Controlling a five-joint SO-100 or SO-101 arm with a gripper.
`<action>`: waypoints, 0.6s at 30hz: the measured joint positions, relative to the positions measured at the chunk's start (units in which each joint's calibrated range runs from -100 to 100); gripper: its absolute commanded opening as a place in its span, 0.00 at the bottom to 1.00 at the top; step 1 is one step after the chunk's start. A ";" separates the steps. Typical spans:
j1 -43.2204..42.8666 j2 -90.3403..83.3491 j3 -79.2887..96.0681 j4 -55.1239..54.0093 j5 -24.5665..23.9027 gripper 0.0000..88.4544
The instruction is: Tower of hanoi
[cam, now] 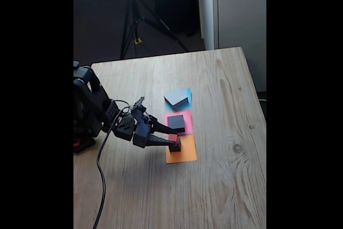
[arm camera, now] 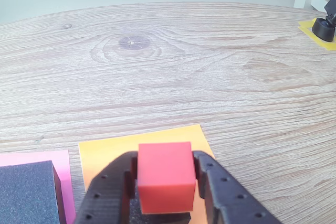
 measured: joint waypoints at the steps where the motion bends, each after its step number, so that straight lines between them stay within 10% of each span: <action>1: 0.00 0.00 0.00 0.00 0.00 0.07; 18: 0.00 1.28 -1.04 -0.56 0.00 0.12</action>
